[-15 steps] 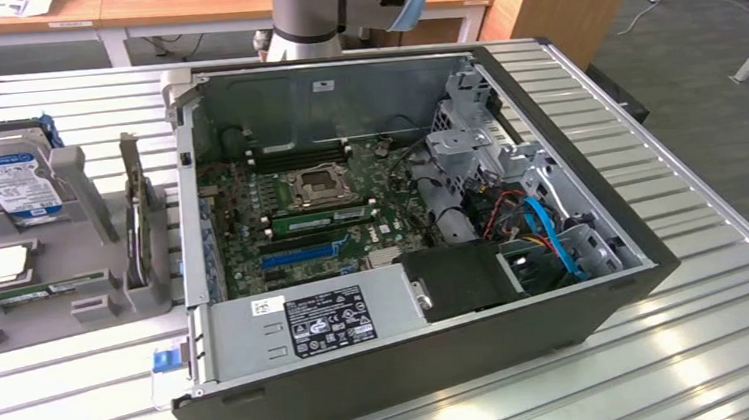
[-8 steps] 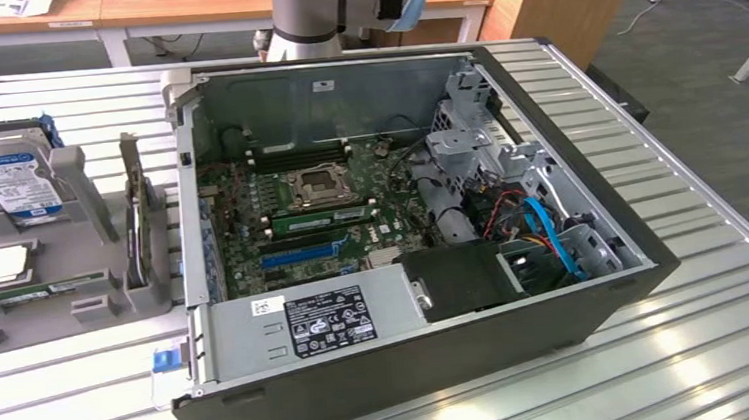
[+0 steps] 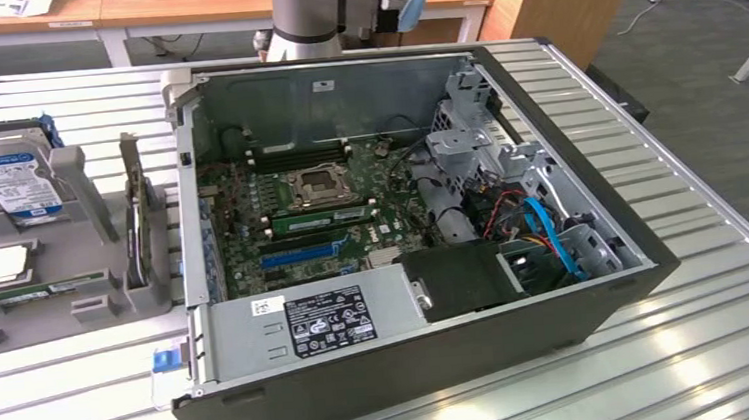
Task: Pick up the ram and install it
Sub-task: 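Press down the ram until it locks into place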
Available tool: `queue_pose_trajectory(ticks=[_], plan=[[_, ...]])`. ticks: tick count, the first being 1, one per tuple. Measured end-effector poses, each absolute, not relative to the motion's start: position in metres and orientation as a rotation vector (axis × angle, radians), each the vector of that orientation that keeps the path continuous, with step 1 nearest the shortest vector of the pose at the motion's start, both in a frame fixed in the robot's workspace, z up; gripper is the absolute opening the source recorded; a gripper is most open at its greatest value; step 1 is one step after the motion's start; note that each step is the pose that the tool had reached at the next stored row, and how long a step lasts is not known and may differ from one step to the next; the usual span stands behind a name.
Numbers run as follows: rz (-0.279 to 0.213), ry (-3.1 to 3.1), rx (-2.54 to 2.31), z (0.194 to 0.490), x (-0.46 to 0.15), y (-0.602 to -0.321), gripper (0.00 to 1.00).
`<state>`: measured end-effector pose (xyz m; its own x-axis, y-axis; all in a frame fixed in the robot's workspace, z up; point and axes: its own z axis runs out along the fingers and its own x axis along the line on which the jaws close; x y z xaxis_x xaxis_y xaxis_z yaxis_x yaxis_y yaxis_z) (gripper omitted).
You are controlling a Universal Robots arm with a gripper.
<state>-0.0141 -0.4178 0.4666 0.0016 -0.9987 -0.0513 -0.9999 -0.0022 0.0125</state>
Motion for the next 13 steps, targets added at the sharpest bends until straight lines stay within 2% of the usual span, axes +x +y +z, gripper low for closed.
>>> queue_pose_trajectory(ticks=[13], plan=[[0.053, 2.191, -2.196, 0.446, -0.020, -0.418, 0.10]])
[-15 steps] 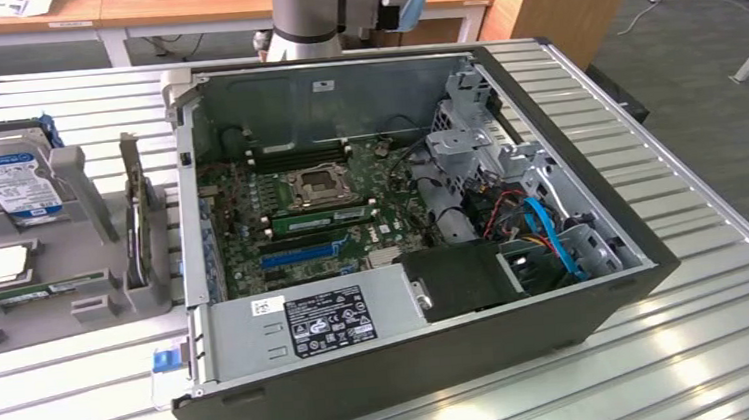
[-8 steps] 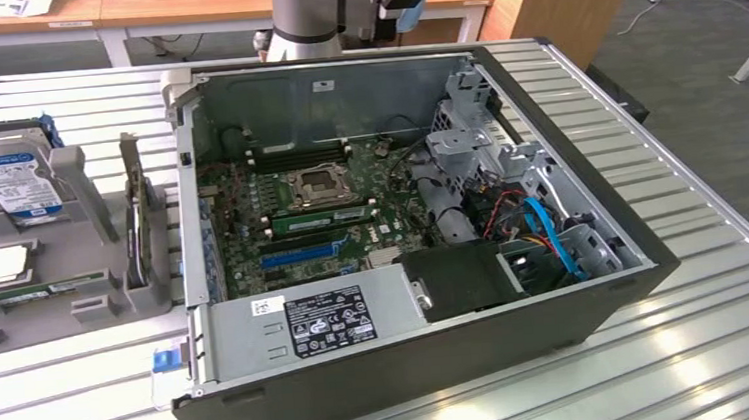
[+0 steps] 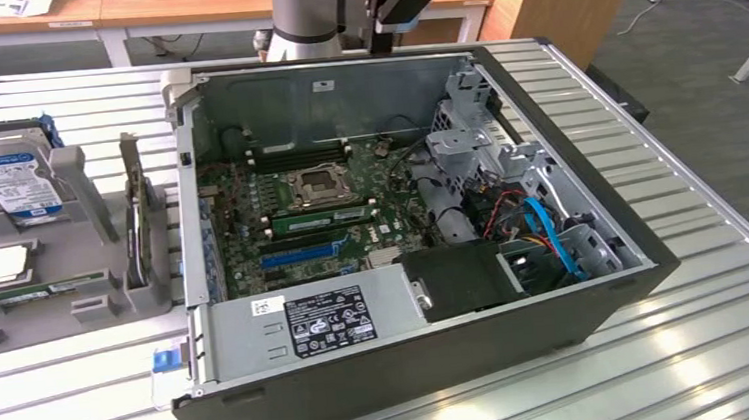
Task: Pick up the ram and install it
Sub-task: 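Press down the ram until it locks into place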
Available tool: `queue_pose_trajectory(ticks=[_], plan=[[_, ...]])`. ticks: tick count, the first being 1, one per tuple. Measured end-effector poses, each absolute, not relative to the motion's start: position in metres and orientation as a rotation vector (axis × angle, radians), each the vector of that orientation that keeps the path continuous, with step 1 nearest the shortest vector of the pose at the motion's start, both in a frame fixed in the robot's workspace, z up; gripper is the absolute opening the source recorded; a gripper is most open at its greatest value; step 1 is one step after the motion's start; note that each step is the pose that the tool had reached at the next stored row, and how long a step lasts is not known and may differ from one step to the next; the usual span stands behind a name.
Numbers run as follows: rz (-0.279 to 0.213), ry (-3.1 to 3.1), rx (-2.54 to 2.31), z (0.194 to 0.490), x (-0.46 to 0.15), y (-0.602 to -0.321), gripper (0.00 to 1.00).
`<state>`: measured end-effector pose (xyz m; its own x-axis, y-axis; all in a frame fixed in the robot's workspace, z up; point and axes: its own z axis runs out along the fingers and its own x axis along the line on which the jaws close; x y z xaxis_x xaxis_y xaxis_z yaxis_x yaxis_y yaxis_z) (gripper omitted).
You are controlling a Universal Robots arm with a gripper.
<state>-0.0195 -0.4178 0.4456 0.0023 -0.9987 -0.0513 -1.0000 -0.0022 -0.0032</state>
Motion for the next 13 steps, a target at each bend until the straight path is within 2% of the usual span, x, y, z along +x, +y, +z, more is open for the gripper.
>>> queue_pose_trajectory(ticks=[13], plan=[[0.036, 2.183, -2.189, 0.425, -0.025, -0.418, 0.10]])
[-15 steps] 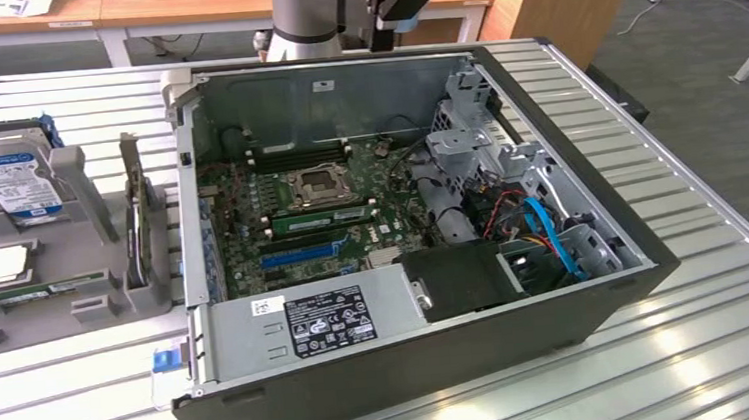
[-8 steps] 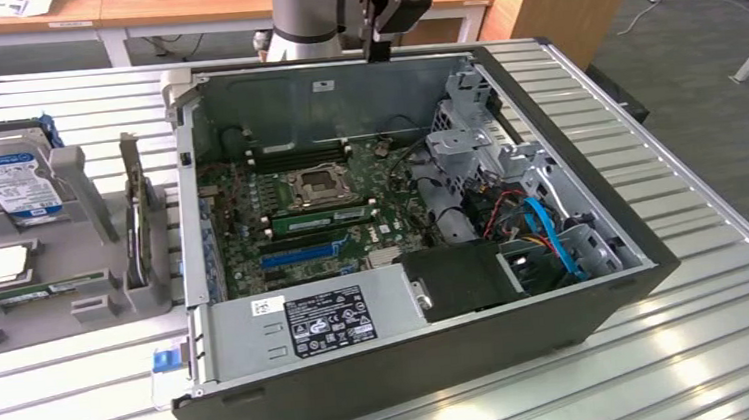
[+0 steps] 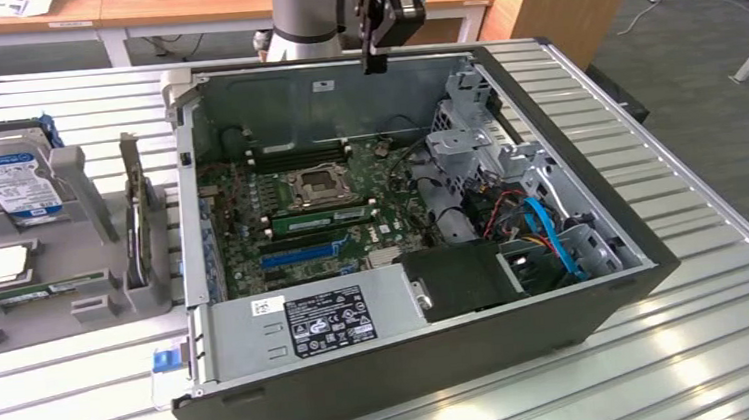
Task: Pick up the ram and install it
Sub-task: 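Press down the ram until it locks into place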
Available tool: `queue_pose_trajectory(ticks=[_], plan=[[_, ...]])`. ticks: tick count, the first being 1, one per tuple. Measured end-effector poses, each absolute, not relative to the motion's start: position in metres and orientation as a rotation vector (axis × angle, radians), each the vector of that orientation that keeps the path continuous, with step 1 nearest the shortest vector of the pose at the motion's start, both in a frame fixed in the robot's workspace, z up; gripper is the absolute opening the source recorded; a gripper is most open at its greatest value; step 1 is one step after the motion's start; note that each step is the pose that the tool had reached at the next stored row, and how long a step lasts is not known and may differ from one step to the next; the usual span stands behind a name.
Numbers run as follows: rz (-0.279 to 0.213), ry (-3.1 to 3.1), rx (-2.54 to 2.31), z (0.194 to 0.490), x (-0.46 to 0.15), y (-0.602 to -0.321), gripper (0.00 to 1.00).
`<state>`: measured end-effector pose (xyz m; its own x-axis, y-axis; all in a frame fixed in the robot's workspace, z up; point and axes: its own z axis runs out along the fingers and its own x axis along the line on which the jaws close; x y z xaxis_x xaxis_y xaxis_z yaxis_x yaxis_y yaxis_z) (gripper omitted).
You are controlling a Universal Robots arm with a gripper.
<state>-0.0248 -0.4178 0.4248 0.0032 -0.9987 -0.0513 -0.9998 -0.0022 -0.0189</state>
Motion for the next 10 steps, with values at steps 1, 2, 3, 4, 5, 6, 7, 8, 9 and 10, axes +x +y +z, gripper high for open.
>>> queue_pose_trajectory(ticks=[1, 2, 3, 4, 5, 6, 7, 8, 9, 10], plan=[[0.034, 2.183, -2.189, 0.423, -0.025, -0.418, 0.10], [0.033, 2.182, -2.188, 0.422, -0.026, -0.418, 0.10], [0.031, 2.181, -2.187, 0.420, -0.026, -0.418, 0.10], [0.030, 2.181, -2.187, 0.419, -0.027, -0.418, 0.10], [0.028, 2.180, -2.186, 0.417, -0.027, -0.418, 0.10], [0.027, 2.179, -2.186, 0.416, -0.028, -0.418, 0.10], [0.025, 2.179, -2.185, 0.414, -0.028, -0.418, 0.10], [0.024, 2.178, -2.184, 0.412, -0.028, -0.418, 0.10], [0.023, 2.177, -2.184, 0.411, -0.029, -0.418, 0.10], [0.021, 2.176, -2.183, 0.409, -0.029, -0.418, 0.10]])
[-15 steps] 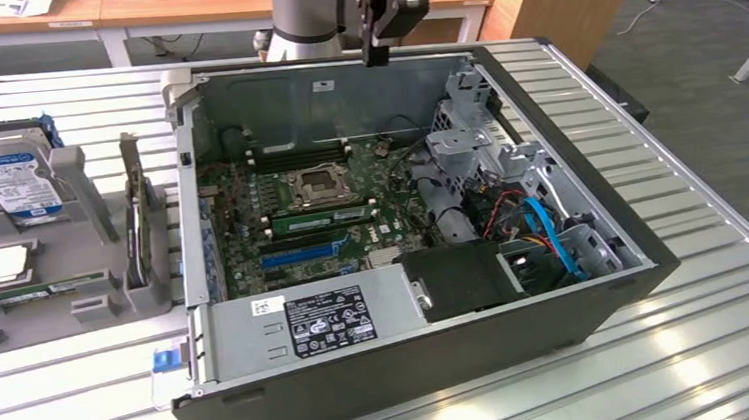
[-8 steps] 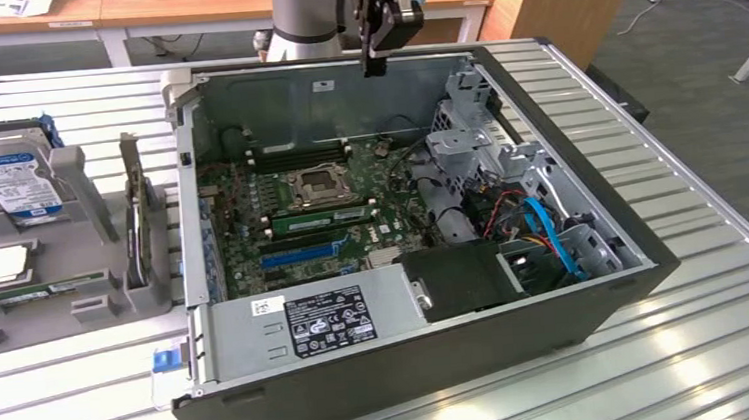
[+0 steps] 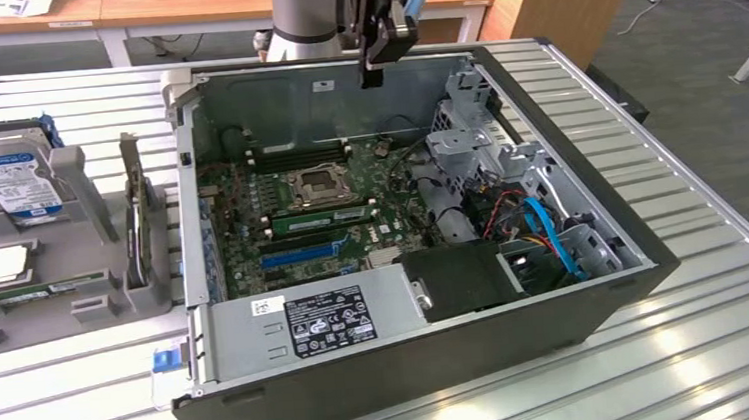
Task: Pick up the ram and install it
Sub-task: 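Press down the ram until it locks into place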
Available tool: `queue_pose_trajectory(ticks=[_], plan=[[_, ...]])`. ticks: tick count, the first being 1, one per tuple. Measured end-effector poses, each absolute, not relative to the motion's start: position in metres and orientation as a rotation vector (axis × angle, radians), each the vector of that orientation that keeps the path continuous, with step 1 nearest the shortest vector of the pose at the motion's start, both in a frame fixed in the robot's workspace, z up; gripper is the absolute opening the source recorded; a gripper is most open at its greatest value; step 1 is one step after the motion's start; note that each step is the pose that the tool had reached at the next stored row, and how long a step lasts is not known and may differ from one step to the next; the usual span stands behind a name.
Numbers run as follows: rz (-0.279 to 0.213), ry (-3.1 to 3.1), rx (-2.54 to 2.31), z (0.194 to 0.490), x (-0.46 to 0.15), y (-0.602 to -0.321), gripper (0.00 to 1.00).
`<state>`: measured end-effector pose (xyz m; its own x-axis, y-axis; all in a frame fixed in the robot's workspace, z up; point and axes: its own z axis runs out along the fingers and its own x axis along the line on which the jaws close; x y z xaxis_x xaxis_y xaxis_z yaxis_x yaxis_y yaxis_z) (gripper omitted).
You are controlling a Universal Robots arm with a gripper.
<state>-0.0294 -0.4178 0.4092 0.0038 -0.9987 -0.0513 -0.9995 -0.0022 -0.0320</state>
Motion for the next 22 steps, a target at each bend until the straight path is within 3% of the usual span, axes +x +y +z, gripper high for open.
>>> queue_pose_trajectory(ticks=[22], plan=[[-0.014, 2.159, -2.168, 0.378, -0.039, -0.418, 0.10]])
